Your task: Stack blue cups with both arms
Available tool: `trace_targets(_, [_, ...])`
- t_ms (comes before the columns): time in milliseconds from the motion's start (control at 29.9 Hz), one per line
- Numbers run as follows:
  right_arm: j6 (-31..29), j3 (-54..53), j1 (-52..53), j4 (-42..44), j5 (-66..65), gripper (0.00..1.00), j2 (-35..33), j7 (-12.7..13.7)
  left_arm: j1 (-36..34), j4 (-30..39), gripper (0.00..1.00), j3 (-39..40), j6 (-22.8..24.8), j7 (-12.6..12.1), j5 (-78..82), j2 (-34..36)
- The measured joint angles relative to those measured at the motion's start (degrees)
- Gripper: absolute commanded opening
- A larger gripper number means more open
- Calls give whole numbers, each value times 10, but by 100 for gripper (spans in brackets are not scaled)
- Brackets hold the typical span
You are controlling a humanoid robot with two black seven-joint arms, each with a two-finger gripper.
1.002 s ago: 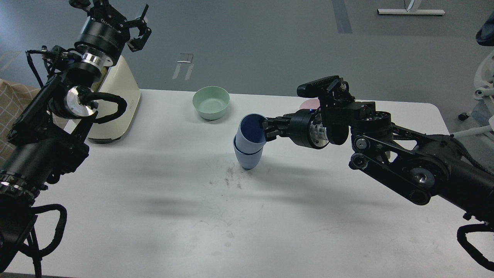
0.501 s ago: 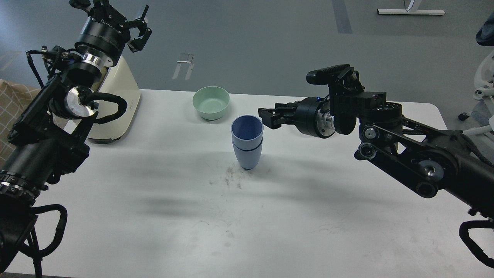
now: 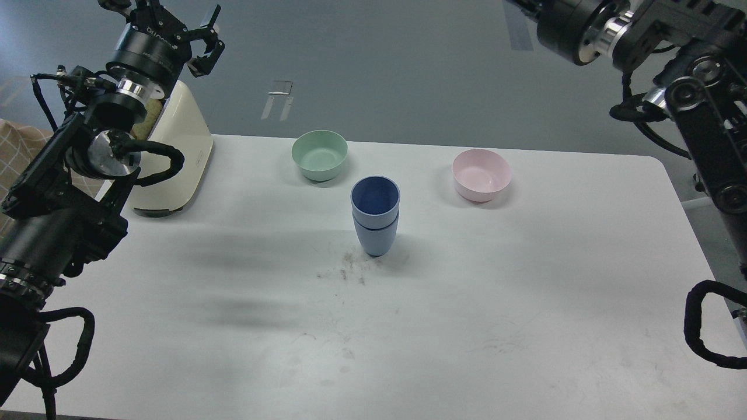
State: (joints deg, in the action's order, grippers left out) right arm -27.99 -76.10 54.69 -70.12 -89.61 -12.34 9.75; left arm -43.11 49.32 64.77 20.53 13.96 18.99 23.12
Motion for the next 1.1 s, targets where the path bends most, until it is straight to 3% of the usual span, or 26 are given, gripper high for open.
trace_targets(200, [0, -119, -3, 80, 66, 100, -6, -2, 1, -1, 98, 0, 12, -1, -1, 4])
trace_targets(401, [0, -162, -9, 174, 216, 100, -16, -3, -5, -2, 98, -1, 46, -6, -3, 24])
trace_targets(568, [0, -173, -40, 223, 393, 100, -17, -36, -8, -2, 98, 0, 51, -8, -5, 23])
trace_targets(869, [0, -201, -111, 265, 550, 100, -11, -82, 0, -2, 98, -1, 50, -8, -3, -8])
trace_targets(1103, [0, -207, -132, 256, 597, 100, -11, -88, 1, -2, 98, 0, 50, -7, -5, -15])
